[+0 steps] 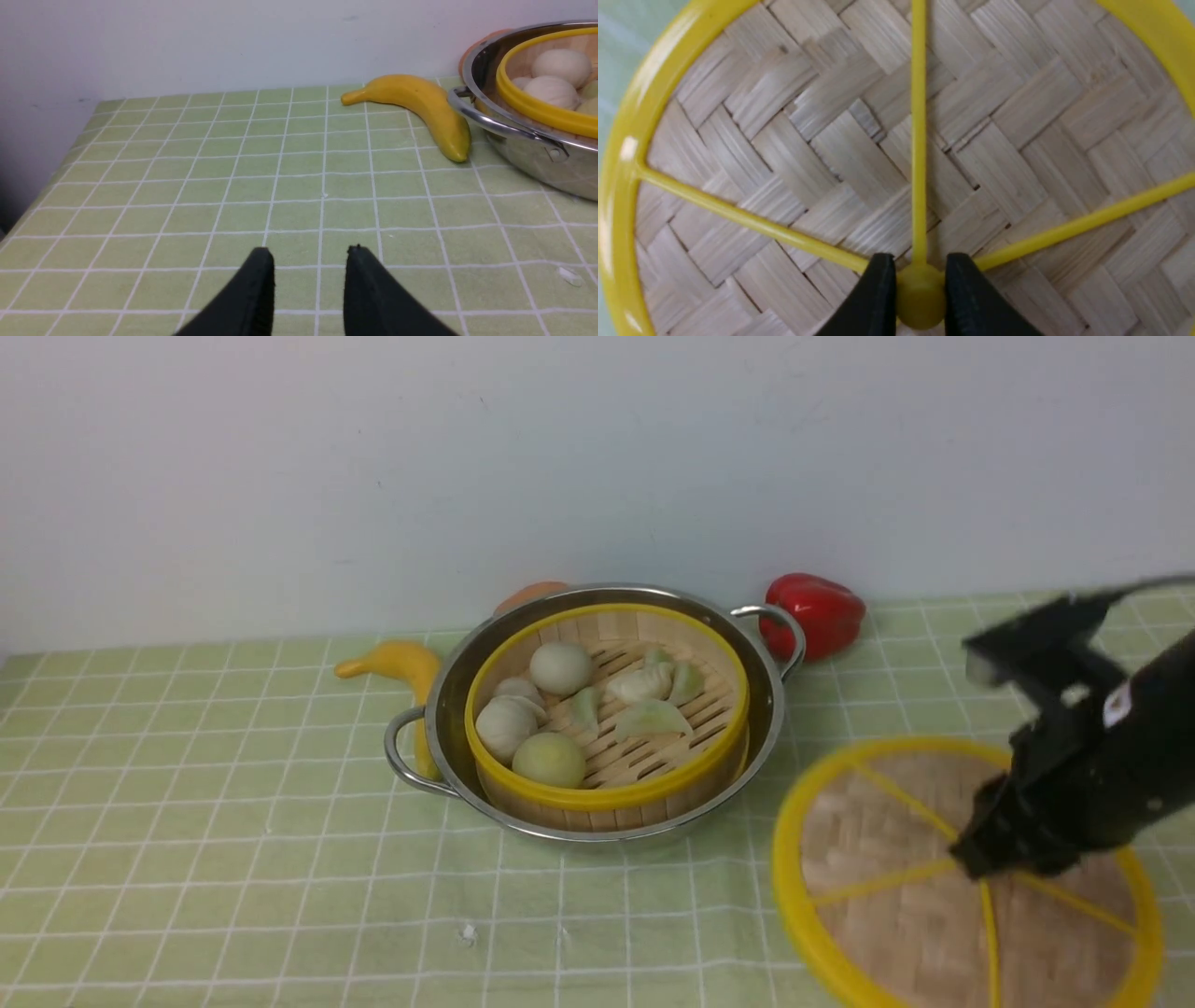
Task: Place the steamer in the pot on the green tablecloth, and put the lid on the steamer.
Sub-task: 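Move the gripper down to the bamboo steamer lid and grasp its center knob, then place the bamboo steamer lid onto the steamer basket in the pot with the right gripper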
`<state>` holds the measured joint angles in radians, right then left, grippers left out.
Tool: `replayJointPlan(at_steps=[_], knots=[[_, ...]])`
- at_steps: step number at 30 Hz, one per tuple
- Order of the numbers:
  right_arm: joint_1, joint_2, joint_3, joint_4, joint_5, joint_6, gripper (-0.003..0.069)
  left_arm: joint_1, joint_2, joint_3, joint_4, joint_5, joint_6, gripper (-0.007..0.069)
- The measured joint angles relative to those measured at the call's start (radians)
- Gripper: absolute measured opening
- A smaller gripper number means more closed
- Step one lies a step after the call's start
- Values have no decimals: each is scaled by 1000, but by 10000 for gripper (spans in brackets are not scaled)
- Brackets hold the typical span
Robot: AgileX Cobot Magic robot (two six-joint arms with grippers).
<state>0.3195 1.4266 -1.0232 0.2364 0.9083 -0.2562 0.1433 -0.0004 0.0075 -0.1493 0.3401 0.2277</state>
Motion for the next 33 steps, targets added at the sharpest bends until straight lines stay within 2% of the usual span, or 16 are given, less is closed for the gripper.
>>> replayJointPlan(at_steps=[5, 8, 19, 26, 33], knots=[[12, 10, -205, 179, -45, -195, 148, 0, 0, 0, 0, 0, 0, 223], [54, 85, -317, 210, -45, -253, 148, 0, 0, 0, 0, 0, 0, 223], [203, 467, -671, 167, -44, -321, 148, 0, 0, 0, 0, 0, 0, 233], [210, 622, -809, 139, -42, -321, 148, -1, 0, 0, 0, 0, 0, 239], [210, 674, -822, 124, -50, -321, 148, -1, 0, 0, 0, 0, 0, 240]])
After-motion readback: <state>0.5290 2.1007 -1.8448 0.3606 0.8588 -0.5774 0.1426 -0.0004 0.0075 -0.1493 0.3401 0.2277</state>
